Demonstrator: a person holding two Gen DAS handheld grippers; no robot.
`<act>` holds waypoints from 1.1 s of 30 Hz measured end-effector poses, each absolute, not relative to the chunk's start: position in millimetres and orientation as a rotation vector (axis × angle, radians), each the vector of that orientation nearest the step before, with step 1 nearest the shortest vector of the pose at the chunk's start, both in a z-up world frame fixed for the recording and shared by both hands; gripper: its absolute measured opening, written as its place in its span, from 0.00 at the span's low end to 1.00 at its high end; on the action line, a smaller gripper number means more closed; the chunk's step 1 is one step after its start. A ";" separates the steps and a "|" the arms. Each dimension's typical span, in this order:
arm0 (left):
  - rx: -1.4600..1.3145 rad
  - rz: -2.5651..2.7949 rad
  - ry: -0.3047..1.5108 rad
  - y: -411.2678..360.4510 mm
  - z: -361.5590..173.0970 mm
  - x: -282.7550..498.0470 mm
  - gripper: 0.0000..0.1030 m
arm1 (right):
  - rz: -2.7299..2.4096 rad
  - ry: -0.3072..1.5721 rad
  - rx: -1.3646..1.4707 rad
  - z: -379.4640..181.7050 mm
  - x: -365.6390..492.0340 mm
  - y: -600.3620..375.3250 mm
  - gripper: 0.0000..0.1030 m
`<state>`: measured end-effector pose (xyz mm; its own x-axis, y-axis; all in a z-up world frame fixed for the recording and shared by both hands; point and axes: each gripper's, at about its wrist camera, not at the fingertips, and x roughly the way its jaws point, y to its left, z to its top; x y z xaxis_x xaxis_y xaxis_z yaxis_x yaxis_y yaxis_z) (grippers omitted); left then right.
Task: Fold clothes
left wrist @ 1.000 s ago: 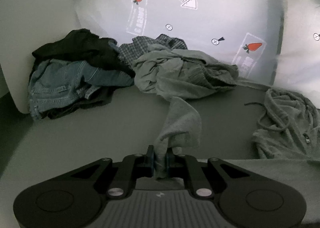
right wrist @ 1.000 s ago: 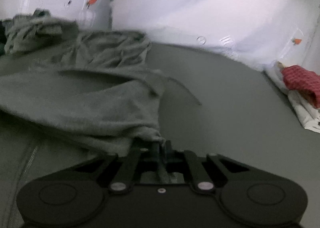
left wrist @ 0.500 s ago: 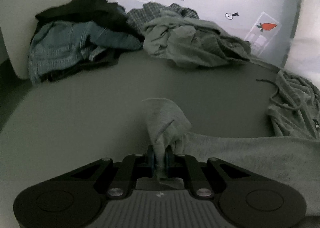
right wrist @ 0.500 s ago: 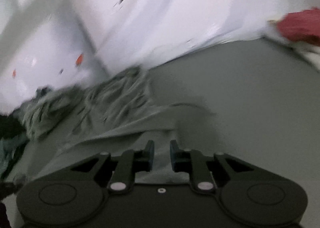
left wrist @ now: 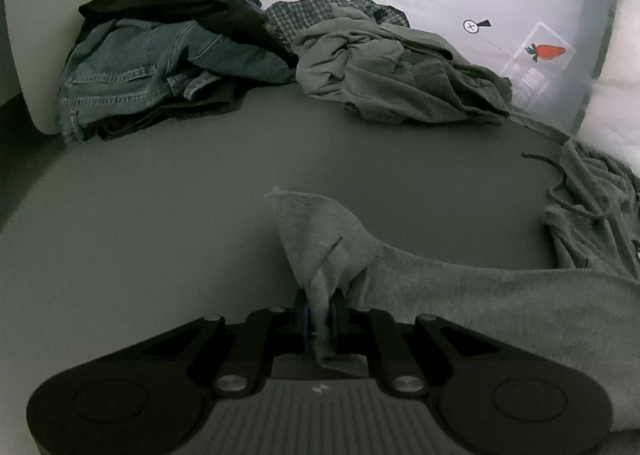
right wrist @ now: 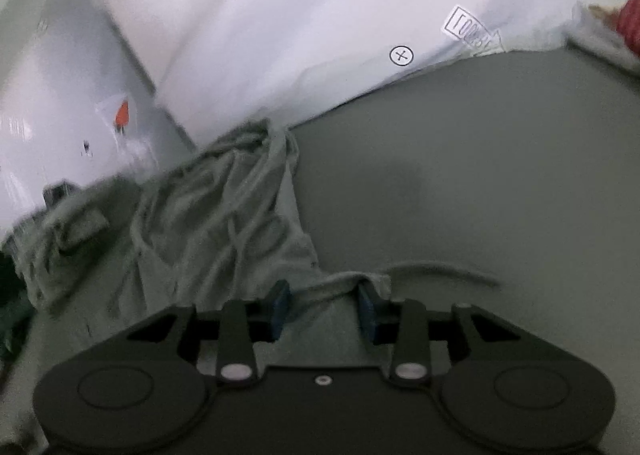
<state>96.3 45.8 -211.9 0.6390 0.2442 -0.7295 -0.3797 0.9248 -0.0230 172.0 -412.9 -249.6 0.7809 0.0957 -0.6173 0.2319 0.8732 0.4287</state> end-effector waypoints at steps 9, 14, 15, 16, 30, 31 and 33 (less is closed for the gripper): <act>-0.233 0.363 0.810 51.2 -209.9 96.0 0.14 | -0.136 0.662 0.513 -240.7 137.1 -418.2 0.53; -0.260 0.356 0.814 55.4 -209.7 94.2 0.15 | -0.082 0.711 0.549 -252.9 136.9 -427.5 0.45; -0.265 0.356 0.814 55.9 -210.0 94.1 0.15 | -0.063 0.703 0.550 -254.4 140.7 -428.6 0.32; -0.268 0.356 0.813 56.0 -210.1 94.2 0.16 | -0.056 0.697 0.572 -256.2 146.2 -432.1 0.29; -0.300 0.336 0.820 62.4 -210.2 95.5 0.32 | -0.161 0.549 0.714 -233.1 155.6 -479.7 0.32; -0.289 0.347 0.822 61.5 -210.1 97.0 0.34 | -0.165 0.571 0.690 -234.0 146.5 -474.6 0.35; -0.281 0.379 0.822 60.9 -210.2 99.2 0.41 | -0.173 0.613 0.642 -235.9 128.3 -464.3 0.39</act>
